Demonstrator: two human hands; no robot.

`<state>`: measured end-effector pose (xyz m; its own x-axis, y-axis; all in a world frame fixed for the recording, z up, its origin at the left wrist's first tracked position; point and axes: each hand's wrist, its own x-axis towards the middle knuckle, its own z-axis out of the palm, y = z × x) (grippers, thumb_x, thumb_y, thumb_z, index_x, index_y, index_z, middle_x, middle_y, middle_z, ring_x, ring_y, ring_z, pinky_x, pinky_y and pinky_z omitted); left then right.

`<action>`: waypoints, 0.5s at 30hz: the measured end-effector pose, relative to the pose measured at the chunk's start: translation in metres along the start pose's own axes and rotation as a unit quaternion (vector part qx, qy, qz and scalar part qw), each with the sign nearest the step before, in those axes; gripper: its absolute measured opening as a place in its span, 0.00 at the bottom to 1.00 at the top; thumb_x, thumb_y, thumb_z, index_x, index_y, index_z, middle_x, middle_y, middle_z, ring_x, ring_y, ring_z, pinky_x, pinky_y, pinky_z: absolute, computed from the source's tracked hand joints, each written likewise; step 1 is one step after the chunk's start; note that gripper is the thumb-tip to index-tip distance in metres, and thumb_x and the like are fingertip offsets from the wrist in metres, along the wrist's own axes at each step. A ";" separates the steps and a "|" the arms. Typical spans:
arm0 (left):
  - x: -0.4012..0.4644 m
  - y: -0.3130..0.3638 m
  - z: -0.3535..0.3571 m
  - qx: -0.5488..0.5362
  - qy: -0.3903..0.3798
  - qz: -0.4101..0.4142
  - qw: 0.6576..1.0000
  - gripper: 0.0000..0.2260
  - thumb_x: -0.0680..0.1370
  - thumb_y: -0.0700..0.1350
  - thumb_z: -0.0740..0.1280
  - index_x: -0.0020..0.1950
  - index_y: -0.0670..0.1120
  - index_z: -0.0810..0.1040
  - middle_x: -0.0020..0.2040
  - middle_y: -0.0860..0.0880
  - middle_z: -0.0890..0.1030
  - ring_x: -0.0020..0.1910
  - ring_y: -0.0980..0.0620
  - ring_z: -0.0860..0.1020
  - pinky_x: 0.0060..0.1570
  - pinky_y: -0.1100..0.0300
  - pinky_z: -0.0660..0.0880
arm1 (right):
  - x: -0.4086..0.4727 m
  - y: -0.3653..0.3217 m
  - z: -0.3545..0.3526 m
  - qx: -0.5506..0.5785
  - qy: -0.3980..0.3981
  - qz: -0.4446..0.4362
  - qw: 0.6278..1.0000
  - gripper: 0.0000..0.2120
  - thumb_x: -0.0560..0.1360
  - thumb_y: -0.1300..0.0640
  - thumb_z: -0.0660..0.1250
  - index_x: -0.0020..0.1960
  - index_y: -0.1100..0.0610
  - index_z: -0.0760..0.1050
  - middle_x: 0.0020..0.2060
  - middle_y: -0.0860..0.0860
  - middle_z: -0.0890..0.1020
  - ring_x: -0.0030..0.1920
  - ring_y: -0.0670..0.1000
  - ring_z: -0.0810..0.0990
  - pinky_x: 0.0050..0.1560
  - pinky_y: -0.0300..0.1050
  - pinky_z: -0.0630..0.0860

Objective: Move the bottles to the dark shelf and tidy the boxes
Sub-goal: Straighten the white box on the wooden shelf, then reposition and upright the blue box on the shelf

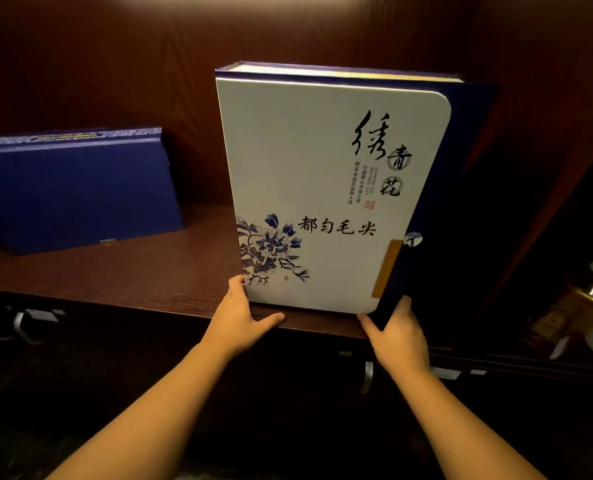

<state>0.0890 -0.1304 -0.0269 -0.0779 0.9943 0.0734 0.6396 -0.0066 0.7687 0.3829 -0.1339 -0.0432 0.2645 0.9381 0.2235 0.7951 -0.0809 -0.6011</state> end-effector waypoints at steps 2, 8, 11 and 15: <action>-0.001 0.000 0.000 0.003 -0.002 0.002 1.000 0.41 0.65 0.64 0.77 0.69 0.57 0.56 0.68 0.52 0.72 0.65 0.50 0.73 0.61 0.57 0.72 | -0.002 -0.004 -0.003 0.000 -0.009 0.001 1.000 0.34 0.72 0.43 0.74 0.65 0.64 0.66 0.50 0.61 0.79 0.52 0.62 0.79 0.46 0.54 0.79; -0.023 -0.016 -0.014 0.115 -0.004 0.059 0.992 0.34 0.68 0.67 0.69 0.70 0.55 0.66 0.64 0.58 0.74 0.63 0.57 0.73 0.62 0.57 0.73 | -0.027 -0.034 -0.018 -0.174 -0.120 0.073 0.975 0.36 0.77 0.40 0.65 0.73 0.64 0.60 0.68 0.62 0.71 0.69 0.62 0.69 0.66 0.55 0.70; -0.028 -0.028 -0.037 0.182 -0.002 0.098 0.978 0.24 0.70 0.70 0.62 0.60 0.59 0.73 0.54 0.63 0.75 0.55 0.61 0.74 0.55 0.62 0.73 | -0.034 -0.080 -0.025 -0.223 -0.184 0.008 0.957 0.23 0.78 0.40 0.62 0.64 0.55 0.69 0.60 0.56 0.76 0.59 0.58 0.76 0.56 0.52 0.76; -0.021 -0.049 -0.083 0.197 0.006 0.094 0.976 0.19 0.71 0.69 0.62 0.56 0.61 0.74 0.49 0.64 0.75 0.51 0.62 0.73 0.52 0.62 0.73 | -0.033 -0.155 -0.007 -0.165 -0.188 -0.165 0.954 0.14 0.81 0.44 0.62 0.61 0.52 0.71 0.53 0.49 0.78 0.50 0.52 0.79 0.47 0.47 0.77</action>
<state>-0.0038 -0.1595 -0.0131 0.0624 0.9780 0.1991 0.8872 -0.1458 0.4378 0.2551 -0.1544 0.0479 -0.1958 0.9802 0.0311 0.9459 0.1971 -0.2578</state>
